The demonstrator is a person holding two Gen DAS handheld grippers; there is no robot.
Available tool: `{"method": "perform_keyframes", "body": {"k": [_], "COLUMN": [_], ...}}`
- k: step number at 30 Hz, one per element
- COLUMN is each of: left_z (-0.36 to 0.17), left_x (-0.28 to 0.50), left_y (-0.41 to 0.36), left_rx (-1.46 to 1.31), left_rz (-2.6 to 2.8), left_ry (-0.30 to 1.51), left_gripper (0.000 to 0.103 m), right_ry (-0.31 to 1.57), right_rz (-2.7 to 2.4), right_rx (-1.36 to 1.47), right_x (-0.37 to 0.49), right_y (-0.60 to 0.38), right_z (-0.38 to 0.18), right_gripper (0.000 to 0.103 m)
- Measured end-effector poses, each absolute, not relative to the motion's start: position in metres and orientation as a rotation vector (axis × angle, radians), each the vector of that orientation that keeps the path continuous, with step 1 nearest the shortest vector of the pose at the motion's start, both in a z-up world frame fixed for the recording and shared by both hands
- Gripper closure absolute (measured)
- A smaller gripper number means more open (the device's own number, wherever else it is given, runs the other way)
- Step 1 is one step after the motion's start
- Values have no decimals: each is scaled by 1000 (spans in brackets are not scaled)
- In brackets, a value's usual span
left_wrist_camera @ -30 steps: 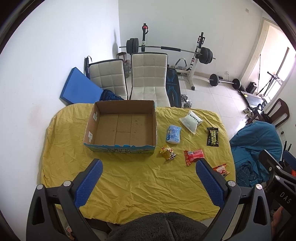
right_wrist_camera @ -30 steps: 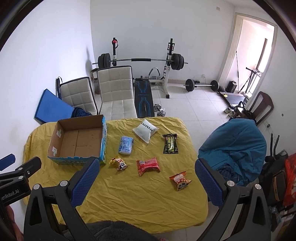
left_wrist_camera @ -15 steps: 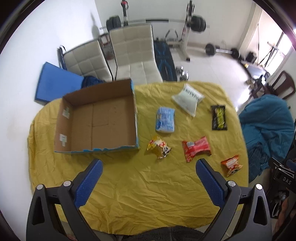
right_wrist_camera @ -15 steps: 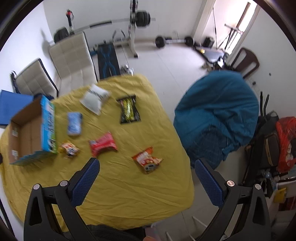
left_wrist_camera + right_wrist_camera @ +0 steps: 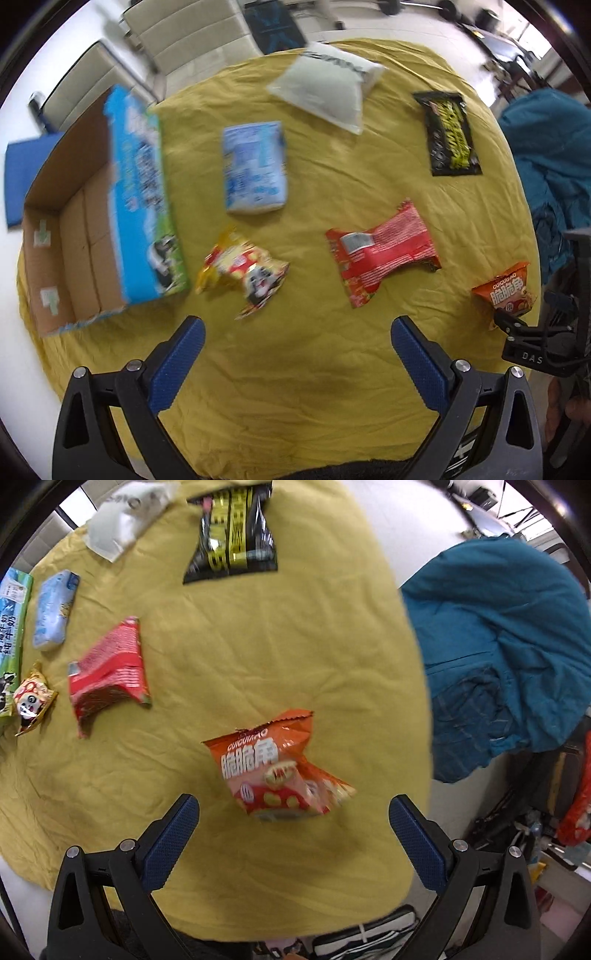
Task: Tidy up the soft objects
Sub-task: 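Grasp the red noodle pack with left tool while right tool grasps orange chip bag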
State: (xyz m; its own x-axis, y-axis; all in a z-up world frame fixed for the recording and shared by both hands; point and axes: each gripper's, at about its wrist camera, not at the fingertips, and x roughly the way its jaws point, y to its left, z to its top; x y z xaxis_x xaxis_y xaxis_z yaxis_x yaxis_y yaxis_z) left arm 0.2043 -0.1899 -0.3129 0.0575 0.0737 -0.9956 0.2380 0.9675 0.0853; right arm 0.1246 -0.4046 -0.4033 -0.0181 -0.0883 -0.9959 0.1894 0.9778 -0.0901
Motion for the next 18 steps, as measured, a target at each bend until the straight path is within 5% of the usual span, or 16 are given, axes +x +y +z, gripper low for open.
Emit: {"method": "perform_keyframes", "body": {"k": [4,13,17,18], "left_z": [-332,-399,-428,-430], "left_x": [216,243,249,249], "left_y": [-225,-284,-290,-289], "left_rx": [429,793,762,743], "left_rz": [-282,-539,-578,-566], "left_ry": [1471,1482,1626,1644], "left_gripper": [0,2,39,41], "right_ry": [1619,1692,1717,1728], "right_rz": [-186,-110,-90,-88], "right_rx": [83,104,116,126], "right_x": [132,146,150,151], "right_y": [-407,-416,-426,-428], "right_z": [-432,-445,-449,-451], "right_gripper": [16,21,21,23]}}
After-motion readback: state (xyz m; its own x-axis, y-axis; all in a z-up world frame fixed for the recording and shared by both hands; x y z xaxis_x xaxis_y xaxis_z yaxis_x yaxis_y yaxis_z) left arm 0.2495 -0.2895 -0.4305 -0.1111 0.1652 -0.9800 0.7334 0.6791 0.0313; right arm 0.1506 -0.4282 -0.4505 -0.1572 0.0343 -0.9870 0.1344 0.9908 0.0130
